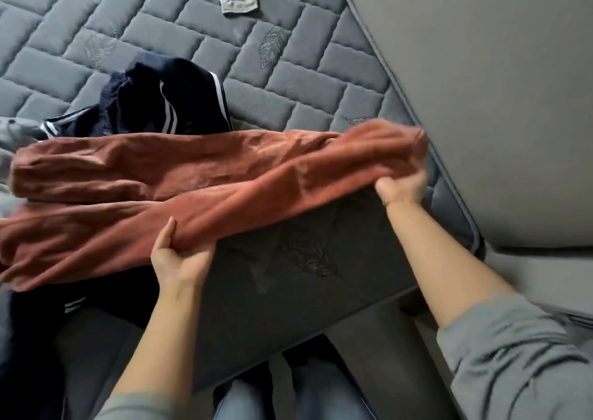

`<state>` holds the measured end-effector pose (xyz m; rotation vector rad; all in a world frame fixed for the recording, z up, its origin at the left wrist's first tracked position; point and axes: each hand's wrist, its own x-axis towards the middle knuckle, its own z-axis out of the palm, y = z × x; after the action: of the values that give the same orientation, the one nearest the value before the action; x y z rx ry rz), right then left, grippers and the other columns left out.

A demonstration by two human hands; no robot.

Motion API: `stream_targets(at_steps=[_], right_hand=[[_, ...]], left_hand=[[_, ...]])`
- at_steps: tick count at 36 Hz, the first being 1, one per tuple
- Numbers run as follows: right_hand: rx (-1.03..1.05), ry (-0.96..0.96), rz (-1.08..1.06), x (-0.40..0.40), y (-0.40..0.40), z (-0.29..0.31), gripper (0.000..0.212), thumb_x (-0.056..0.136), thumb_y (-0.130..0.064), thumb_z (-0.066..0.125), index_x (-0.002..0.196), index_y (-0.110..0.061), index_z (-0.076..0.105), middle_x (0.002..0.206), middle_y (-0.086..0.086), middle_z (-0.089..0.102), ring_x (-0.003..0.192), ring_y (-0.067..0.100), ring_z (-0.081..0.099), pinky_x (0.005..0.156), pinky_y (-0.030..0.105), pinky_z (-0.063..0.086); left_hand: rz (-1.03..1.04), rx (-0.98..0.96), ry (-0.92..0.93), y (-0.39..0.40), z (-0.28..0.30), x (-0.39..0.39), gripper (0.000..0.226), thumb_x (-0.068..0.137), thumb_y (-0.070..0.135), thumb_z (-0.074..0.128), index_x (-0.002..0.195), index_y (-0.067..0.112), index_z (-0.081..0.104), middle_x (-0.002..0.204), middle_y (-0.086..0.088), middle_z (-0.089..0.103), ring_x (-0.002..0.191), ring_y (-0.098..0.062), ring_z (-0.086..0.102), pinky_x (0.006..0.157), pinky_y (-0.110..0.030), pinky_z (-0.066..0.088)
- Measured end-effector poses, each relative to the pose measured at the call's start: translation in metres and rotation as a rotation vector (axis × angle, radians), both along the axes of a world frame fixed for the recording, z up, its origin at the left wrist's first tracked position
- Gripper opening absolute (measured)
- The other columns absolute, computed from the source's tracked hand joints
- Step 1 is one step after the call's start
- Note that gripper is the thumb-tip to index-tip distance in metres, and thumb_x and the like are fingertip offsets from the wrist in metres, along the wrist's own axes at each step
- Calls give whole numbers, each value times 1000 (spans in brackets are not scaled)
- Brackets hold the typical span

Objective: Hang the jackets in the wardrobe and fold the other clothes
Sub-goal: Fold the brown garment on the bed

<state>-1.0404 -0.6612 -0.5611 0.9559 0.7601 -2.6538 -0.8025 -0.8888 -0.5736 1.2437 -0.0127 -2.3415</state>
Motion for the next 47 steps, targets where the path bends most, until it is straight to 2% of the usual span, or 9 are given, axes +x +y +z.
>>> stream_targets(at_steps=[5,9,18,24,30,35,38,42,47], right_hand=[[-161,176,61,-43,-17,63,23,73,-12,41,58,-9,59,58,8,59,49,23,62,50,23,53],[7,205,103,-33,19,66,34,74,-12,38,87,-9,69,80,6,68,79,22,68,79,27,55],[362,-436,179,30,151,-66,17,96,-12,46,85,-21,54,57,-13,67,66,-2,65,89,17,48],[492,-566,331,57,169,-111,13,99,-22,50,91,-18,59,141,2,52,114,15,58,99,30,41],[547,-598,405,66,155,-130,32,94,-28,59,124,-15,59,135,4,56,126,21,51,109,39,37],[714,-566,418,51,186,-137,22,100,-9,44,79,-17,46,129,7,58,102,19,50,105,29,42],[734,-552,386,38,208,-134,19,100,-14,47,81,-18,46,69,-9,73,108,11,46,93,20,47],[632,-570,338,40,204,-126,17,98,-28,54,82,-20,54,136,-2,56,127,12,50,103,26,41],[526,-563,285,85,169,-131,30,99,-28,51,127,-17,54,134,-2,52,133,15,43,108,28,34]], left_hand=[[30,-60,79,10,25,6,69,55,13,77,122,7,63,123,-10,66,112,-25,64,88,-38,53],[-103,-58,-61,45,24,23,29,82,25,63,109,14,67,107,-5,73,96,-18,70,82,-31,56],[-290,176,-430,122,-46,43,12,96,15,54,88,18,62,69,5,72,60,-6,70,58,-23,58],[-395,210,-568,131,-85,60,11,97,22,55,89,20,61,94,4,62,87,-10,59,89,-27,52],[-325,200,-562,93,-92,51,14,87,33,65,86,20,61,82,5,67,81,-8,61,65,-24,57],[-314,70,-656,91,-89,25,5,93,20,61,88,17,62,104,5,66,96,-9,63,93,-28,50],[-398,31,-631,113,-88,19,6,94,15,58,89,13,61,76,2,73,66,-7,69,70,-22,58],[-418,139,-626,149,-86,21,9,97,13,53,91,16,60,66,2,71,50,-7,66,48,-20,54],[-394,272,-623,164,-89,40,13,98,16,53,107,13,62,104,-2,63,86,-15,62,70,-23,55]])
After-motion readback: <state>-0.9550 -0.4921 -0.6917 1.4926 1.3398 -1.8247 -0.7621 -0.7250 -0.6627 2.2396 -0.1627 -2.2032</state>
